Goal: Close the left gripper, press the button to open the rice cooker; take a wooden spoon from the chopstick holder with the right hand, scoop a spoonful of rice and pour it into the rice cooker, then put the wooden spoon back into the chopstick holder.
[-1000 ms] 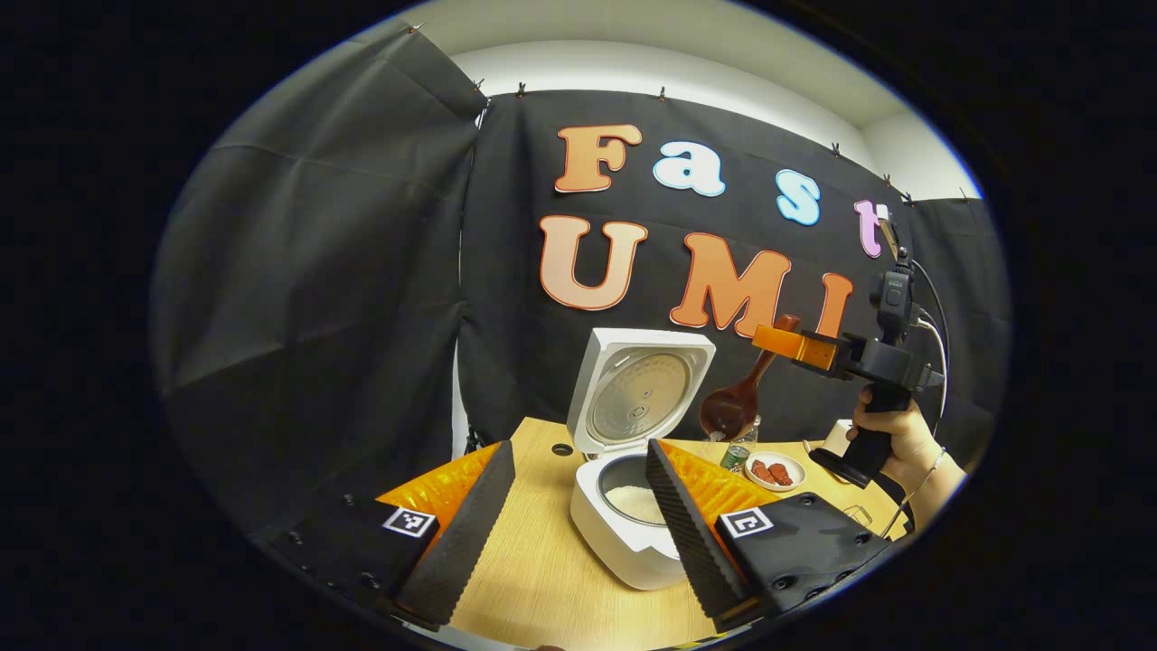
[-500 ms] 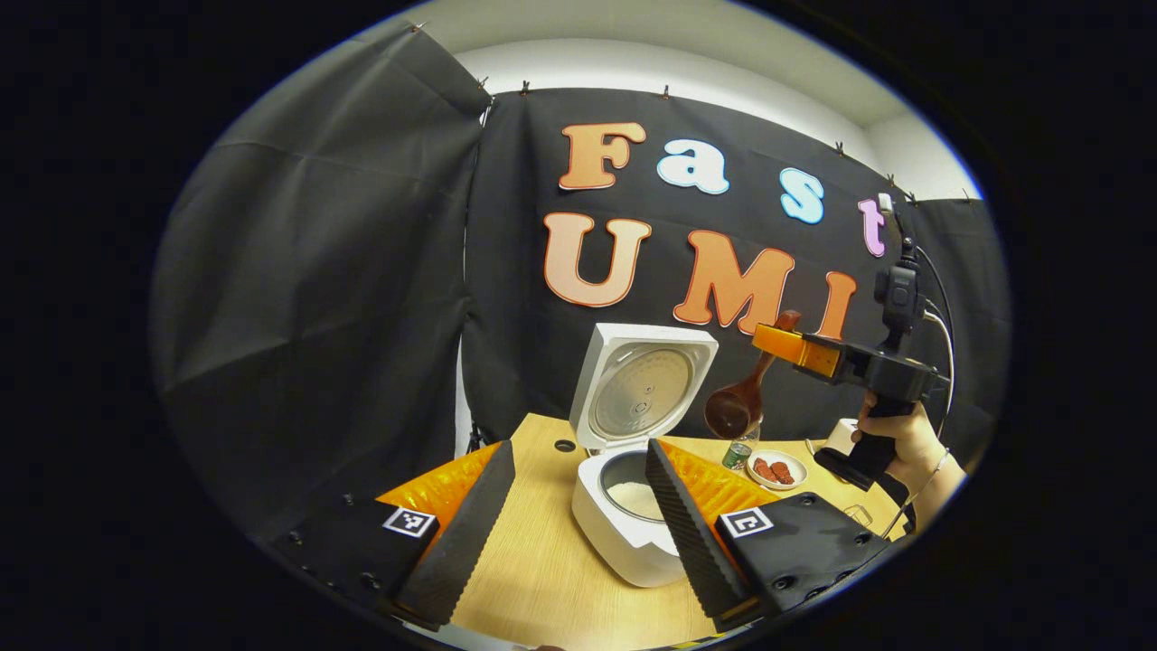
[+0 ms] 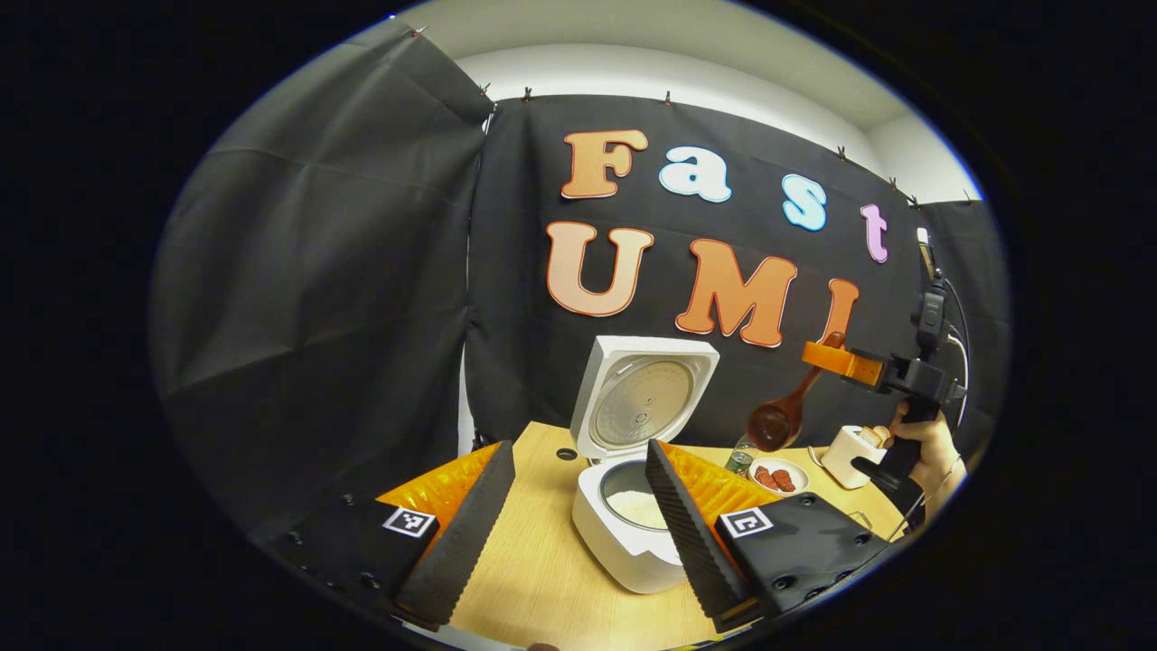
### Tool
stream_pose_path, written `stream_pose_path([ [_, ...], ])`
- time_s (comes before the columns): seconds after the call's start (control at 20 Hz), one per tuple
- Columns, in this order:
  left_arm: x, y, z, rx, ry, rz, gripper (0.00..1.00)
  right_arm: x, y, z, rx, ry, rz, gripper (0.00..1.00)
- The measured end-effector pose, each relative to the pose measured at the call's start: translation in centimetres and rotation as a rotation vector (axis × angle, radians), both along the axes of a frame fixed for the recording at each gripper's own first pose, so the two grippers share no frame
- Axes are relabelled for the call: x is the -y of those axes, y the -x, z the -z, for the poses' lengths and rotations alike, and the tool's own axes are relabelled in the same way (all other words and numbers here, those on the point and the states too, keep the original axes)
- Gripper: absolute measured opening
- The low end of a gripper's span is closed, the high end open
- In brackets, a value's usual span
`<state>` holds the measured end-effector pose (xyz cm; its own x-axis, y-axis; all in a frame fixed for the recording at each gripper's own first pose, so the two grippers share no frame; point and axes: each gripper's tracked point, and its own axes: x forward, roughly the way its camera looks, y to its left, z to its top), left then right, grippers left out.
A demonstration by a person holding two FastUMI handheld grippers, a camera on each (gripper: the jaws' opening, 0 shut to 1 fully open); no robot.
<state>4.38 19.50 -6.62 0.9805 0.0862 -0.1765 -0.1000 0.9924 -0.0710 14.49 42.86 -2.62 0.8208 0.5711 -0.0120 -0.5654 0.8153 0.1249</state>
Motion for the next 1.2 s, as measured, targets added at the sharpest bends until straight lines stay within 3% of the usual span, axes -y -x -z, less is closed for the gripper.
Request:
stream_pose_path([
  [0.7,4.3,-2.2,-1.0,0.021,-0.017,0.081,0.99,20.6,-0.9,2.6,-0.080,-0.044,0.294,0.05],
  [1.2,6.7,-3.1,-1.3,0.024,-0.021,0.056,0.99,32.2,0.6,10.4,-0.210,-0.053,0.453,0.05],
])
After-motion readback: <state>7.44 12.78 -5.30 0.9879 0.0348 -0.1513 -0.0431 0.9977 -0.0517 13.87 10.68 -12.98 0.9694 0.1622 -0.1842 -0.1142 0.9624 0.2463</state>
